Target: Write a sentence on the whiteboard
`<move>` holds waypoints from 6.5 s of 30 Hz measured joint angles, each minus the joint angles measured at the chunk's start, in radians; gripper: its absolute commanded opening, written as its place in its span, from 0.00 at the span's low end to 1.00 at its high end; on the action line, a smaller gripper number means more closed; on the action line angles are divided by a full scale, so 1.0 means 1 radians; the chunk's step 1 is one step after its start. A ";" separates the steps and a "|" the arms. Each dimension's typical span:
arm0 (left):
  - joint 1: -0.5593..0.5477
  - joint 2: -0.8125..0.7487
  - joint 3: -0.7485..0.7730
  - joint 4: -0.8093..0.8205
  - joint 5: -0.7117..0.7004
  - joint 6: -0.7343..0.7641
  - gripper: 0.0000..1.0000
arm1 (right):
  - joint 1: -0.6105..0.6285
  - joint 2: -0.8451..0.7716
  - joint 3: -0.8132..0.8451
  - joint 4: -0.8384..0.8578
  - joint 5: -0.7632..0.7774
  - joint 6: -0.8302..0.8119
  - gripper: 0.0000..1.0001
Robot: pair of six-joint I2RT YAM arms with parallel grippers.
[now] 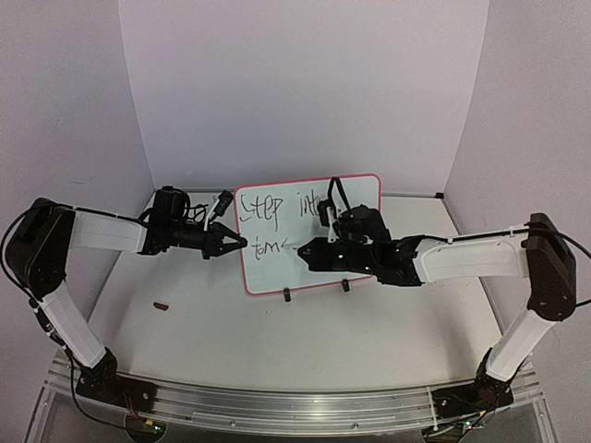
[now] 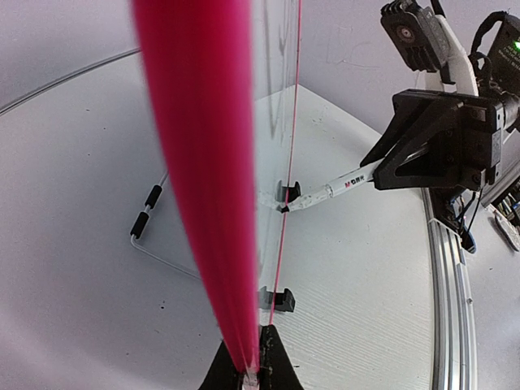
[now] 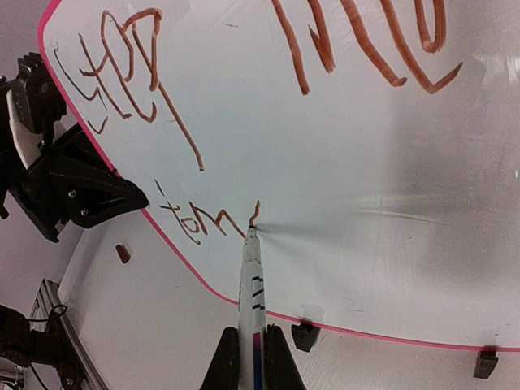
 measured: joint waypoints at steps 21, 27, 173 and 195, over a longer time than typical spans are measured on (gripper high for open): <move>0.000 0.000 0.000 0.000 -0.001 0.000 0.00 | 0.000 -0.025 0.000 -0.066 0.053 -0.026 0.00; 0.000 0.000 0.000 0.000 -0.001 0.000 0.00 | 0.000 -0.027 0.022 -0.079 0.056 -0.042 0.00; -0.002 0.000 0.000 0.000 -0.001 0.000 0.00 | -0.024 -0.092 -0.067 -0.068 0.097 0.060 0.00; -0.003 0.000 0.000 0.000 -0.002 -0.001 0.00 | -0.024 -0.106 -0.067 -0.042 0.134 0.053 0.00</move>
